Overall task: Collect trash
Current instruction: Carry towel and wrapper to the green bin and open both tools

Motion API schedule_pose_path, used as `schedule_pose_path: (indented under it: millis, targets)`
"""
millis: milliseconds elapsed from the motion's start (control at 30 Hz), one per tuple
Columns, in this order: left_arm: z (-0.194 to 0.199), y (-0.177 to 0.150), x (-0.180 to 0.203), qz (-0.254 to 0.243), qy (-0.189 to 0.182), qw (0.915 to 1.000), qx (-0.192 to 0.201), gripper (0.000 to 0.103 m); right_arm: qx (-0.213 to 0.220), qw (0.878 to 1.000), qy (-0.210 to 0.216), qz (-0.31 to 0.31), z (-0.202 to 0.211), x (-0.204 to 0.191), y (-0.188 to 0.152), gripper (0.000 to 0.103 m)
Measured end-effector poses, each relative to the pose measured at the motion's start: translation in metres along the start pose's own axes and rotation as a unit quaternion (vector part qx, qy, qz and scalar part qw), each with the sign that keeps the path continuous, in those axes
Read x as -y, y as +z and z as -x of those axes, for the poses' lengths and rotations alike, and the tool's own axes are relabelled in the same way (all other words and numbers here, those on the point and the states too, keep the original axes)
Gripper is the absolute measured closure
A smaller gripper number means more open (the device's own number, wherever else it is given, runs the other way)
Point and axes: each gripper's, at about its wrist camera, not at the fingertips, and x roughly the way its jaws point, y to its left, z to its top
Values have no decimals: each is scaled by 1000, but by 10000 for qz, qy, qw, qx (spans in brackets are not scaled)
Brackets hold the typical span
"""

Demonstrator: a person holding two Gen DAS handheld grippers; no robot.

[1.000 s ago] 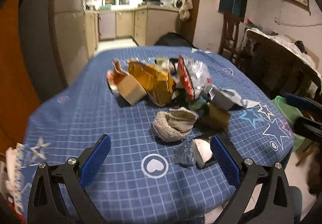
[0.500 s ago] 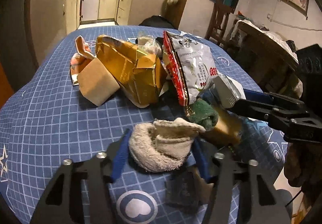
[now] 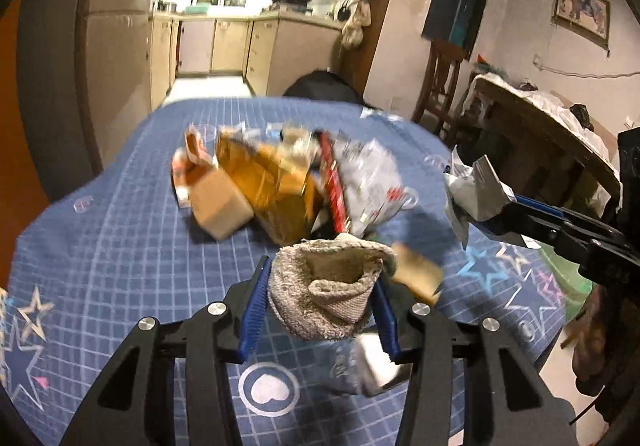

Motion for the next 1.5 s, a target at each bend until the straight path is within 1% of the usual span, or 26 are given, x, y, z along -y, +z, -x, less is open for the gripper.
schedule_pose_path:
  millis: [67,200,300,367,467,567,633,700,733,800,833,867,900,967,1067,1200,1233,1333,1500]
  targets:
    - [13,11,10,-73,-17,9999,130,55,158,9998,-64,64,16,-1,6,74]
    - [32,35,39,-221,-207,9989,363,55,463,9985,-265,75,51,9,15,75]
    - [32,52,66,-326,-387,9977,459,55,623,9970,-465,36,76,23,18,75]
    - [33,65,89,-402,-585,9961,515,55,712,9953,-663,-22,97,39,19,75]
    - [27,84,137,-551,-904,9930,533,55,795,9925,-916,-138,122,62,19,75]
    - [15,98,185,-680,-1232,9890,460,55,830,9883,-1228,-347,152,93,18,75]
    - [3,111,224,-743,-1518,9850,340,55,812,9843,-1478,-518,174,120,15,75]
    - [-11,116,256,-809,-1680,9822,249,55,770,9803,-1681,-697,190,143,11,75]
    - [-19,119,281,-870,-1843,9789,156,55,734,9776,-1784,-838,200,159,7,75]
    - [-32,122,314,-975,-1993,9751,51,55,654,9731,-1930,-1074,213,184,0,75]
    - [-47,123,338,-1061,-2091,9721,-38,55,615,9716,-1965,-1163,216,192,-4,75]
    - [-57,124,352,-1104,-2160,9701,-103,55,572,9699,-1991,-1283,219,203,-9,75]
    - [-68,122,368,-1142,-2226,9680,-181,55,490,9673,-2033,-1438,223,219,-15,75]
    - [-89,118,402,-1217,-2317,9645,-350,55,398,9643,-2049,-1629,223,237,-24,75]
    - [-123,107,442,-1311,-2372,9607,-603,55,265,9584,-1907,-2108,224,274,-49,75]
    - [-169,90,472,-1290,-2345,9587,-968,55,158,9513,-1741,-2538,217,305,-67,75]
    - [-178,85,472,-1285,-2340,9582,-1032,55,130,9499,-1702,-2617,214,311,-72,75]
    - [-213,67,488,-1313,-2274,9564,-1279,55,56,9479,-1637,-2732,212,324,-83,75]
    - [-252,42,505,-1320,-2249,9526,-1566,55,-61,9455,-1596,-2837,206,337,-98,75]
